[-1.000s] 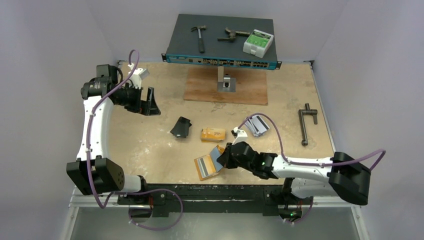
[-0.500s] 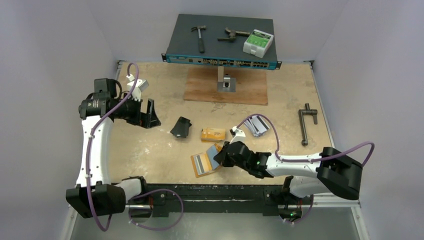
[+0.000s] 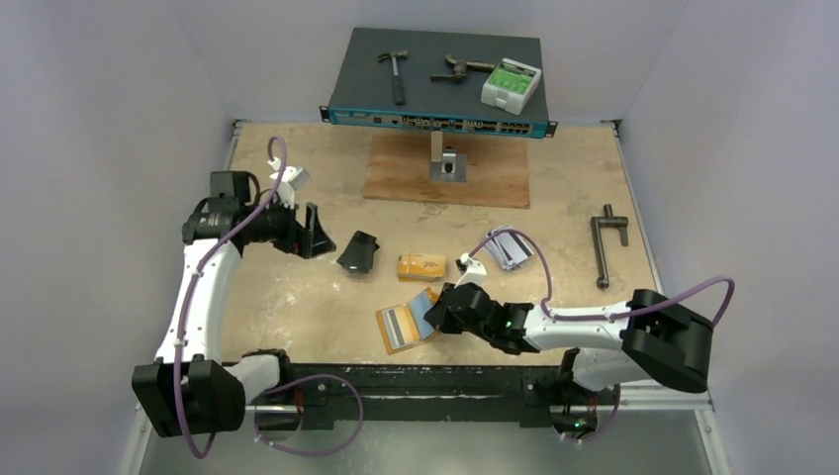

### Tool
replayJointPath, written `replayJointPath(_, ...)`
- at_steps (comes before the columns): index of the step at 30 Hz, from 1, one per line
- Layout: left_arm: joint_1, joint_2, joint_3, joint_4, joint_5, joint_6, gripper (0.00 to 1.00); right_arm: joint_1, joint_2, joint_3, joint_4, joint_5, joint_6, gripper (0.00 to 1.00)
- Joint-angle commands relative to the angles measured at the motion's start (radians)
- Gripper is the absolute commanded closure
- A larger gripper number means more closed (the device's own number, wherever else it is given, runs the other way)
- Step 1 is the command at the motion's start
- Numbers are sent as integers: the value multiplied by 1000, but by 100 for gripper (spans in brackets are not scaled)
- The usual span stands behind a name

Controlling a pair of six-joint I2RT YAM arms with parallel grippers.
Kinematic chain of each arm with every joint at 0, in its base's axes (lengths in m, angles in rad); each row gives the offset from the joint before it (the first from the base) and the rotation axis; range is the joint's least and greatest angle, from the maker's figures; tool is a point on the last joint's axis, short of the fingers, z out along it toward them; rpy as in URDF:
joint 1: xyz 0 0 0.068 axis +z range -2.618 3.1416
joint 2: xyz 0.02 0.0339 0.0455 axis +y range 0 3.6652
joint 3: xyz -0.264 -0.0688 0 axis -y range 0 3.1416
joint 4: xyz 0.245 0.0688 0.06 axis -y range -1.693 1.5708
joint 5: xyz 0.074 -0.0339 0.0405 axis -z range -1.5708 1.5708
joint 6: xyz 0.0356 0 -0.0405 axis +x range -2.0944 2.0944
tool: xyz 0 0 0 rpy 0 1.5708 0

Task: Put the credit cards into the card holder
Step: Insert the credit card into the card holder.

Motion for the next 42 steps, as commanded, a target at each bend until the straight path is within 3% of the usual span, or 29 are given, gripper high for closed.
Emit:
replayJointPath(1,-128,20,-39,100,-3,60,19,24,20,50,-16,29,38,86)
replayJointPath(4,-230,-8,-106,132,-48,105,19,43,31,26,12,40,97,79)
replayJointPath(6,-265,-55,-174,190,-77,142,19,49,39,-4,43,45,142,68)
replayJointPath(11,-351,-135,-260,229,-148,278,21,50,25,-17,11,70,169,53)
replayJointPath(17,-447,-215,-354,257,-156,471,17,56,-70,-15,-128,108,151,44)
replayJointPath(20,-485,-218,-384,229,-152,549,9,56,-154,-28,-224,140,152,42)
replayJointPath(28,-521,-235,-367,165,-160,637,10,95,-270,66,-528,235,158,50)
replayJointPath(31,-521,-261,-374,155,-154,642,10,161,-353,177,-672,319,174,62)
replayJointPath(33,-521,-295,-399,172,-147,651,3,222,-379,235,-682,356,173,70)
replayJointPath(37,-521,-382,-471,186,-105,758,0,348,-229,354,-595,393,133,82)
replayJointPath(42,-522,-457,-529,222,-86,886,3,371,38,450,-446,339,108,87)
